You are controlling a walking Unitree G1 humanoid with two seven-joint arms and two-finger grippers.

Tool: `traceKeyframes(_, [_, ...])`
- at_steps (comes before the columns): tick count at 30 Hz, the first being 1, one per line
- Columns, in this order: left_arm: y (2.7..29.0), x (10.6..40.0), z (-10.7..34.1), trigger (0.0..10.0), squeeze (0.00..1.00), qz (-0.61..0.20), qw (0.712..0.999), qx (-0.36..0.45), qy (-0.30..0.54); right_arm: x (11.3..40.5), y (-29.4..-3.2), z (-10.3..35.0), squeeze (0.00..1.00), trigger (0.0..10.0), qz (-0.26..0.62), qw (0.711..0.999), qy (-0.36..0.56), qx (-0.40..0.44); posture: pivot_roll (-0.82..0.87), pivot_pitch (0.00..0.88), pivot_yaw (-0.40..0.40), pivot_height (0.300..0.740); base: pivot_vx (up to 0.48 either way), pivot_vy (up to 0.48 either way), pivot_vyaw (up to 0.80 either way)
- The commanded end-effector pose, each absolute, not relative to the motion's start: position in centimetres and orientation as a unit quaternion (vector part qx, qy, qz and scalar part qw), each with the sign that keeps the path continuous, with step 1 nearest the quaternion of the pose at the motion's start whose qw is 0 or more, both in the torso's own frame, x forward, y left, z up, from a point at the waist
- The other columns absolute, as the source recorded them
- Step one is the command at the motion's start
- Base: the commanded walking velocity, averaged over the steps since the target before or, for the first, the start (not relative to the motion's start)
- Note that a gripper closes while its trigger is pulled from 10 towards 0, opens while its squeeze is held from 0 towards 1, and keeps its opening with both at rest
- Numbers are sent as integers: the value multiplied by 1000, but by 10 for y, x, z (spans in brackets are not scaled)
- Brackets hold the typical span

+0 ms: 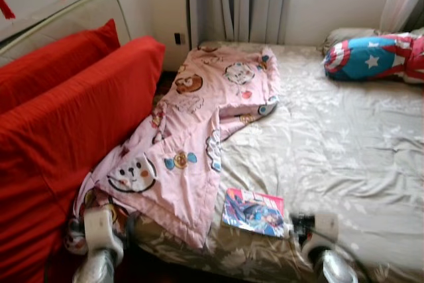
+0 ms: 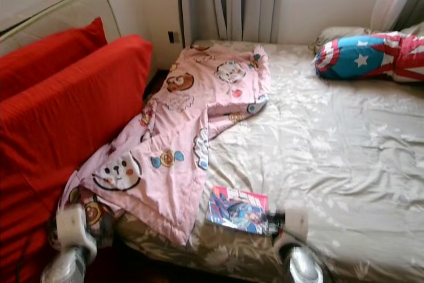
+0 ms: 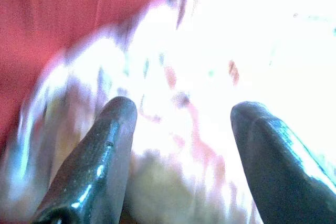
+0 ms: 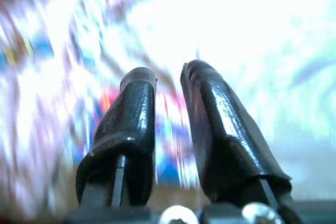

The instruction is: Clean up the room

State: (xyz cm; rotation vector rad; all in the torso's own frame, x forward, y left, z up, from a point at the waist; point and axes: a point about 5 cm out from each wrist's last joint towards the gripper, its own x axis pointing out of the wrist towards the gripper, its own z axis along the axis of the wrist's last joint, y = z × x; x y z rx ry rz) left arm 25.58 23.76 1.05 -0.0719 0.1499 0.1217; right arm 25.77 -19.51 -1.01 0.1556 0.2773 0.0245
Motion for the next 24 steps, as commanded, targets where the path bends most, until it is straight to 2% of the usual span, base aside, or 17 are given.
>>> traceKeyframes(1, [233,243,-1,10000,0,56,993,-40,95,243,-198,-22,0,10000,3,983,159,88,-111,0,26,740,0,0,0])
traceKeyframes(5, [220,244,8,10000,0,45,996,-39,65,249,-204,-14,0,10000,1,987,140,75,-120,0,23,740,0,0,0])
traceKeyframes(13, [207,243,13,10000,0,37,997,-43,55,249,-216,-11,0,10000,-32,987,135,75,-127,0,11,740,0,0,0])
traceKeyframes(24, [208,238,10,10000,0,50,995,-48,65,239,-219,-19,0,10000,-37,984,158,76,-117,0,-6,735,0,0,0])
